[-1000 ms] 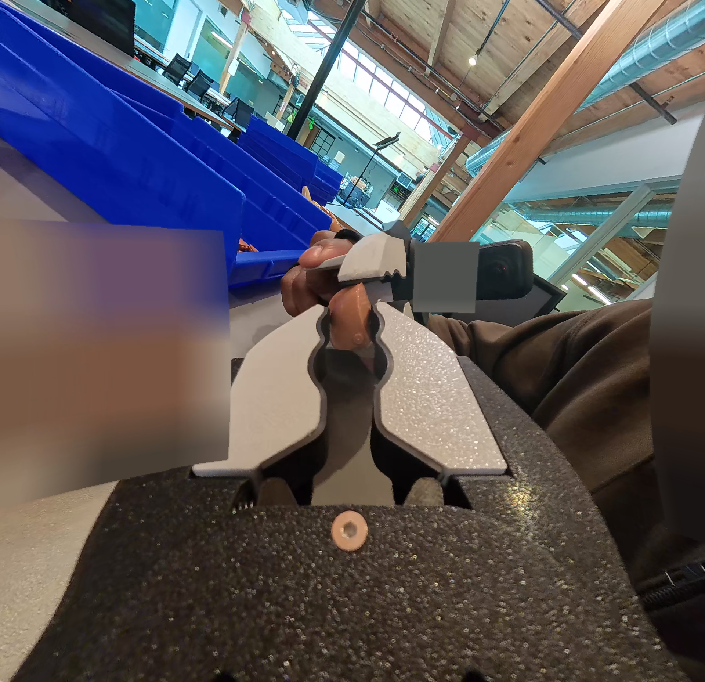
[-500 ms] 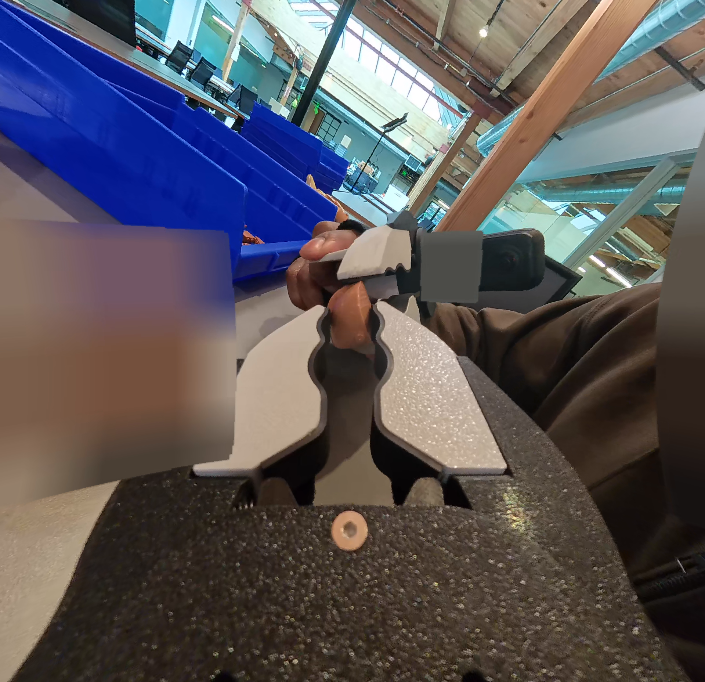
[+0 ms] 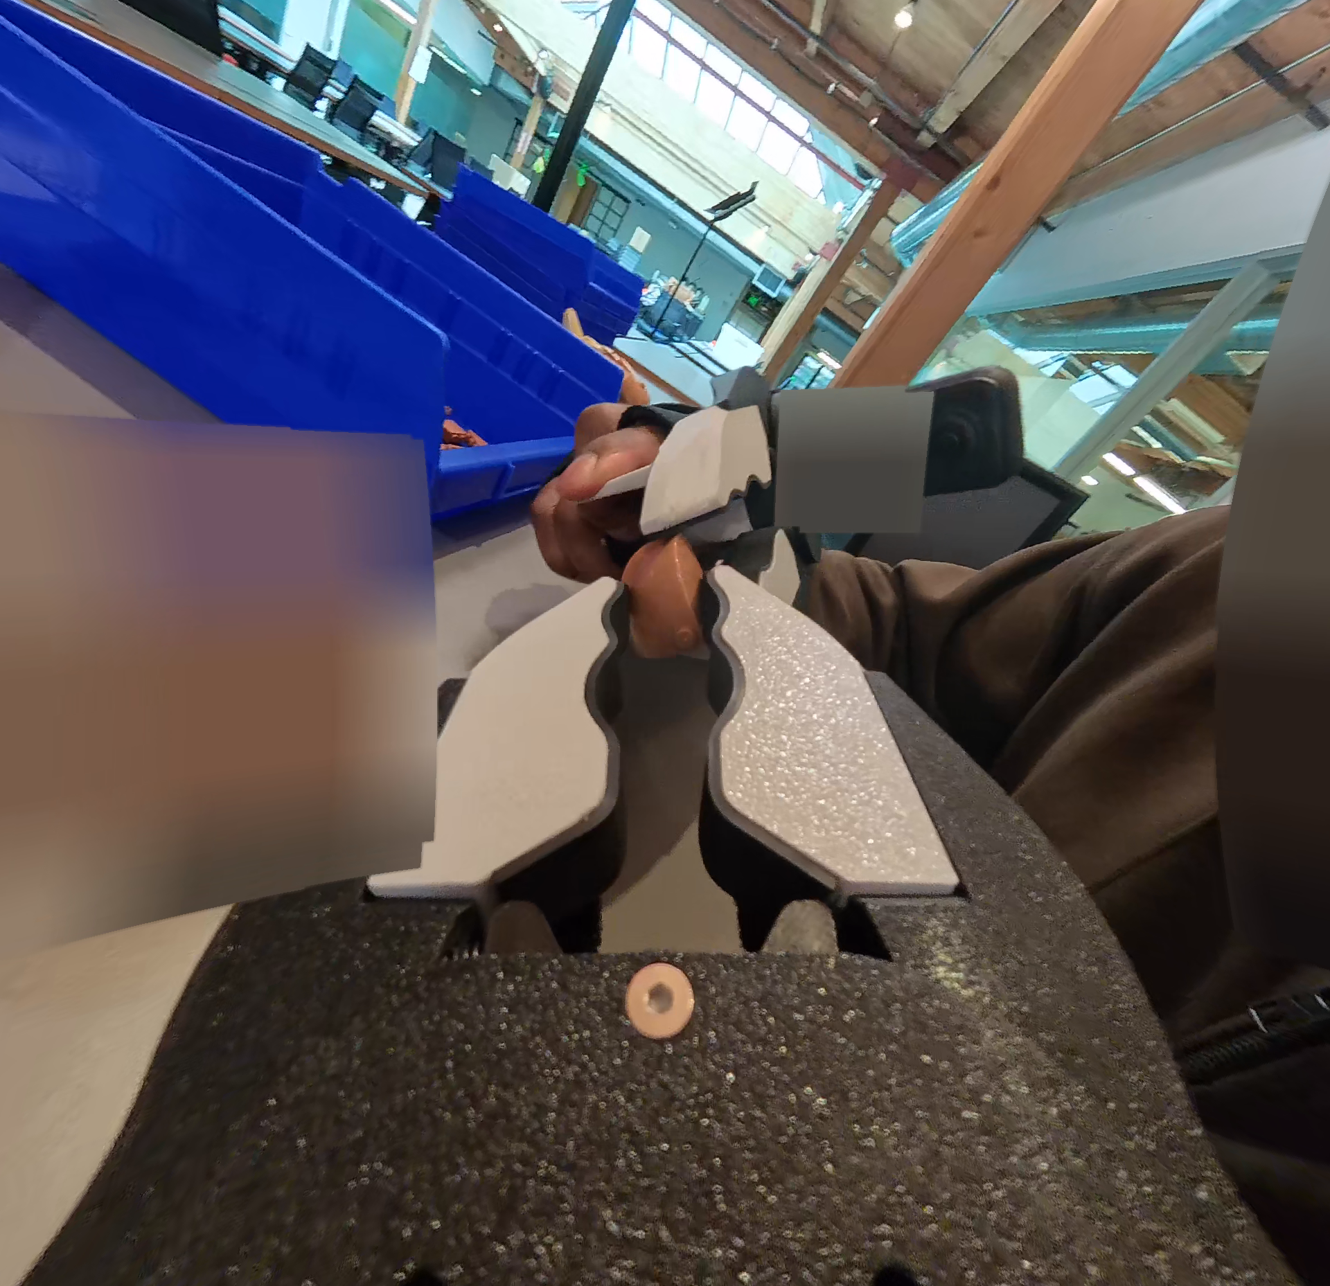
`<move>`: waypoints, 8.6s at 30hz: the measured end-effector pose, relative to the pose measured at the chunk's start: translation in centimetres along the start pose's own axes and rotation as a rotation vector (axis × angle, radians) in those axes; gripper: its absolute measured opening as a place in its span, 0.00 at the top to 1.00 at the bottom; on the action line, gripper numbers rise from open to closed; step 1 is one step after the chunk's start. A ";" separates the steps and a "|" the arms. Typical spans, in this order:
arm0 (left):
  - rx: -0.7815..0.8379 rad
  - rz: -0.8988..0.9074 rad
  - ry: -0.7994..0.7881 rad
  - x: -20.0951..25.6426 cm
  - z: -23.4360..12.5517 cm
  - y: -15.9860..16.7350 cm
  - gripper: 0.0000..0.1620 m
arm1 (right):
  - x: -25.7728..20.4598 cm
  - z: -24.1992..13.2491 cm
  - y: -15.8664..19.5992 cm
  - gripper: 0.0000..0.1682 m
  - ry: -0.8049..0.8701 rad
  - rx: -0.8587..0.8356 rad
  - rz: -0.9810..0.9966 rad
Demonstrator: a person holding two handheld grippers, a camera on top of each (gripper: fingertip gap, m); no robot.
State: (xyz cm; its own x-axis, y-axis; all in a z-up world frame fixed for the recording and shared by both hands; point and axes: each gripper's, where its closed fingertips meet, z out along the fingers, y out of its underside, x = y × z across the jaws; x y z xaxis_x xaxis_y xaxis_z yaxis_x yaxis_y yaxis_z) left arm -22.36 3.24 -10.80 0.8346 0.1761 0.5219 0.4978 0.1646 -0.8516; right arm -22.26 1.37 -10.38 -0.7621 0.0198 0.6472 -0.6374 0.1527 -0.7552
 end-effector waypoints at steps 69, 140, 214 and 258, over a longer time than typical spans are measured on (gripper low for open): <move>-0.002 -0.071 0.099 1.1 0.1 0.1 0.87 | -0.2 -0.4 -1.0 0.85 -0.010 0.095 0.048; -0.109 0.128 -0.133 -1.2 0.2 1.3 0.88 | -0.6 -0.8 1.4 0.86 -0.010 -0.108 -0.104; 0.008 -0.016 0.001 -0.2 -0.2 0.0 0.87 | 2.8 -1.9 0.8 0.85 0.157 -0.129 -0.062; -0.079 0.270 -0.615 -7.9 -5.8 -1.3 0.78 | -1.7 2.2 8.3 0.84 -0.161 -0.488 0.380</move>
State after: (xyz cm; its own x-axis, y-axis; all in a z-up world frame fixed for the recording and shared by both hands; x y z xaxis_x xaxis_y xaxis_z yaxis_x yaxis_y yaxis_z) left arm -28.24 -3.99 -14.09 0.6575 0.7255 0.2034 0.3259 -0.0304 -0.9449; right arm -26.48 0.43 -17.95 -0.9566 0.0185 0.2910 -0.2227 0.5977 -0.7701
